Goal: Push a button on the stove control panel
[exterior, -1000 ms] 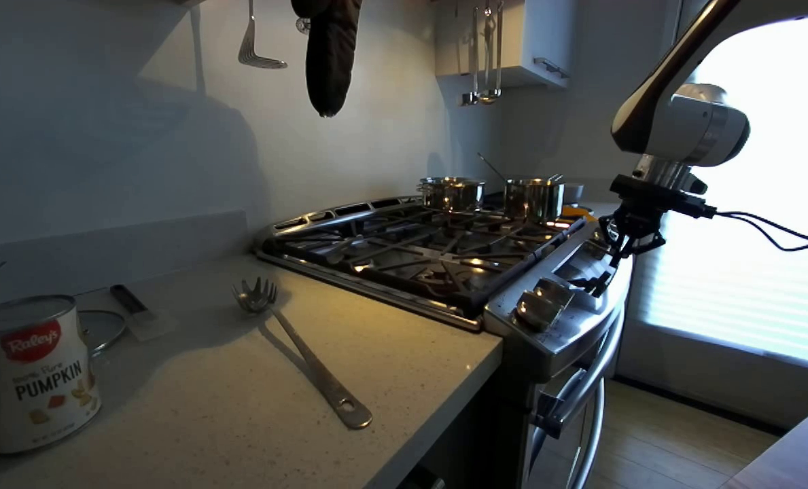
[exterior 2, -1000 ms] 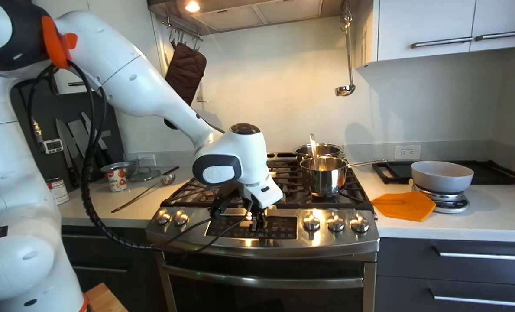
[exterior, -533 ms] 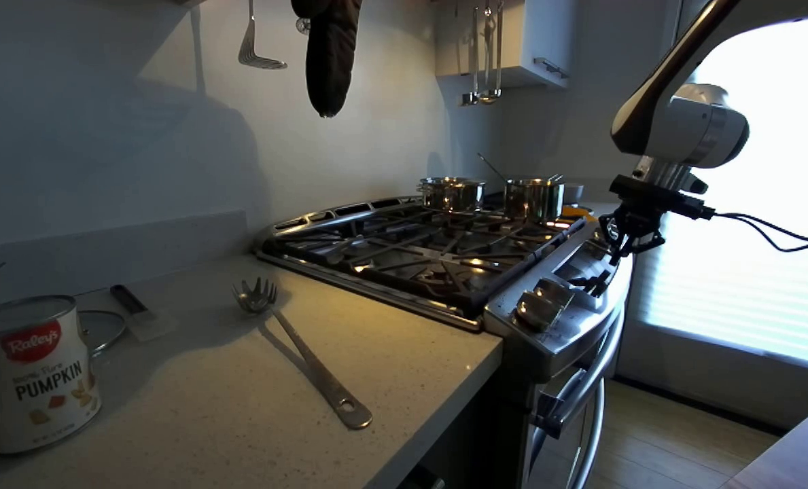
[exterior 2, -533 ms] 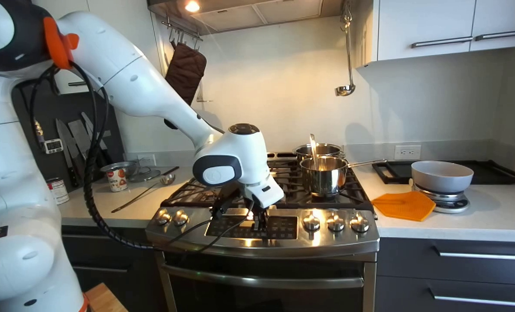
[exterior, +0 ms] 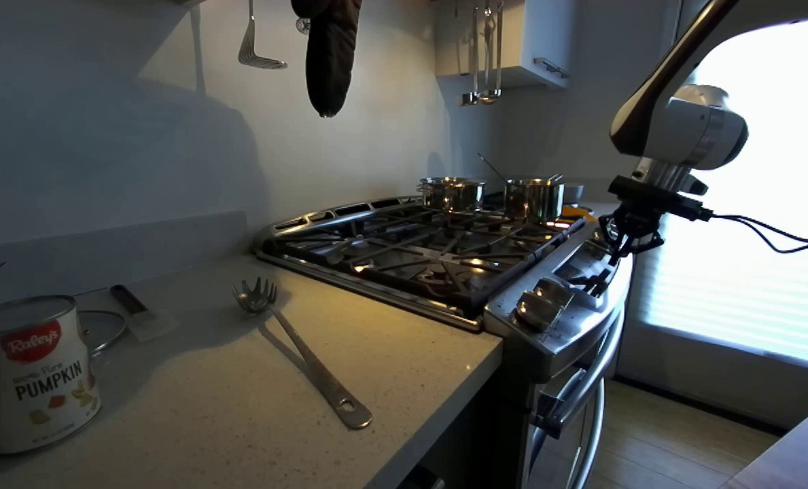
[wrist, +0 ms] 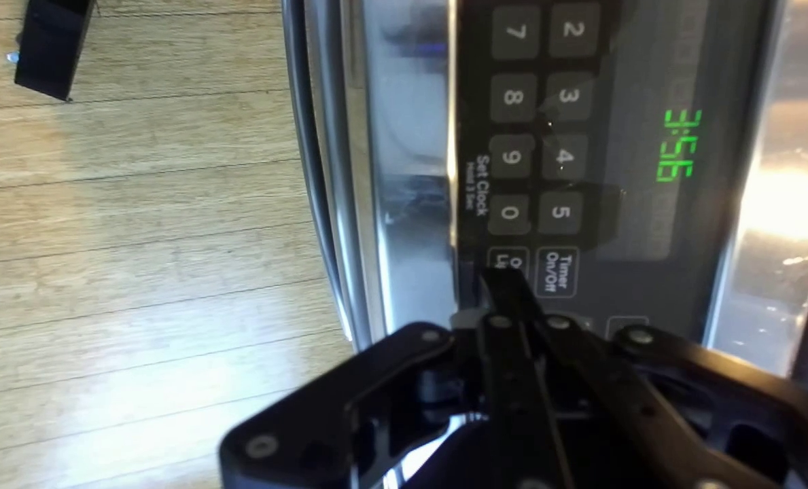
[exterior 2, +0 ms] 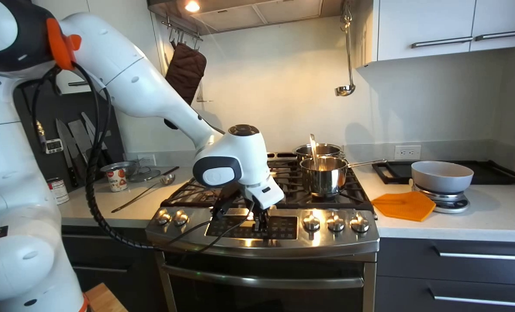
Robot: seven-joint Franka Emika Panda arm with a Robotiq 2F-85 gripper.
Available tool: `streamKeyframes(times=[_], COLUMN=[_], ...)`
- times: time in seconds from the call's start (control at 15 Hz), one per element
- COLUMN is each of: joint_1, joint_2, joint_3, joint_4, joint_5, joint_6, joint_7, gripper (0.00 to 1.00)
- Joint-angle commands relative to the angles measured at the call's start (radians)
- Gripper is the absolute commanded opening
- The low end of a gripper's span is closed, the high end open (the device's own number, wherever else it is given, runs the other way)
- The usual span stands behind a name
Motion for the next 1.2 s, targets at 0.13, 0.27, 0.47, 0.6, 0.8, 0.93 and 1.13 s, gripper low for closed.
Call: streamKeyframes(times=[0.13, 0.27, 0.47, 0.6, 0.8, 0.93, 1.13], joint_1=[0.006, 0.008, 0.011, 0.013, 0.016, 0.020, 0.023], joint_2=[0.026, 0.032, 0.040, 0.042, 0.050, 0.062, 0.073], joint_3=[0.005, 0.007, 0.011, 0.014, 0.018, 0.023, 0.029], joint_4=[0.004, 0.005, 0.006, 0.007, 0.009, 0.010, 0.012], joint_5=[0.040, 0.045, 0.050, 0.051, 0.042, 0.034, 0.024], joint_6=[0.032, 0.040, 0.054, 0.057, 0.058, 0.064, 0.069], joint_7=[-0.019, -0.021, -0.018, -0.016, -0.006, 0.004, 0.015], gripper=[0.00, 0.00, 0.00, 0.00, 0.00, 0.00, 0.00])
